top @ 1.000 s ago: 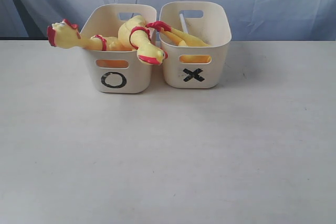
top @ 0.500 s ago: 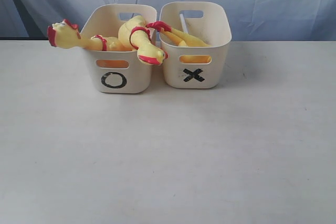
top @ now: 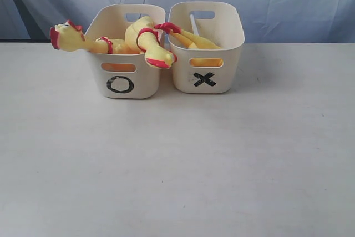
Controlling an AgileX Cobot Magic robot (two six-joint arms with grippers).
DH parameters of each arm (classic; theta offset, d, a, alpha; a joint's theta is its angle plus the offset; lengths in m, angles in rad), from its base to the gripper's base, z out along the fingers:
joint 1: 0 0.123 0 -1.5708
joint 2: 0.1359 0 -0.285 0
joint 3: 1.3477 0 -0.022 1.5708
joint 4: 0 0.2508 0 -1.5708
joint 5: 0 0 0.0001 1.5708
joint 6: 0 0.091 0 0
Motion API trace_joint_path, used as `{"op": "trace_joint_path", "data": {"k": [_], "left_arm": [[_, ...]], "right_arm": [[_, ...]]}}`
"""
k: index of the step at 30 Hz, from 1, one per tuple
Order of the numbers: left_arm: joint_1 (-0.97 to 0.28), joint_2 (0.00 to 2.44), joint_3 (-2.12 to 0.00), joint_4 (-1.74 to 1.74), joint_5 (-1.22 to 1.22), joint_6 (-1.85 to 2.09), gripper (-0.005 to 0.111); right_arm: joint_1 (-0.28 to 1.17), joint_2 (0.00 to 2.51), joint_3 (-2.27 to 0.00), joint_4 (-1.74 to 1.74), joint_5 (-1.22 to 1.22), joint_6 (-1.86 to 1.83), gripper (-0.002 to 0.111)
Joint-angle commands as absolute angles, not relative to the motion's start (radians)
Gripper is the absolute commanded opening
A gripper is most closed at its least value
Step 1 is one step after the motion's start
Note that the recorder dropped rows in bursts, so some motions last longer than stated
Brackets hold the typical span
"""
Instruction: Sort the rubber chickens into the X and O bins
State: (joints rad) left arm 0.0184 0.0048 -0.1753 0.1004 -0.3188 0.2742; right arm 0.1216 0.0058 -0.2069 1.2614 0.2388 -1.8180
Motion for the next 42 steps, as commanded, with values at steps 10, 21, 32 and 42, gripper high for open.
{"op": "trace_joint_path", "data": {"k": [10,21,32,42], "left_arm": [[0.018,0.0,-0.134,0.088,-0.169,0.271,0.0],[0.018,0.0,-0.007,0.008,0.05,0.271,0.0],[0.018,0.0,0.0,0.008,0.11,0.271,0.0],[0.018,0.0,0.0,0.01,0.242,0.271,0.0]], "right_arm": [[0.116,0.0,-0.203,0.096,0.241,-1.82,-0.001],[0.116,0.0,-0.063,0.0,0.185,-1.82,-0.001],[0.116,0.0,0.0,0.0,0.258,-1.82,-0.001],[0.116,0.0,0.0,0.012,0.29,-1.82,-0.001]]}}
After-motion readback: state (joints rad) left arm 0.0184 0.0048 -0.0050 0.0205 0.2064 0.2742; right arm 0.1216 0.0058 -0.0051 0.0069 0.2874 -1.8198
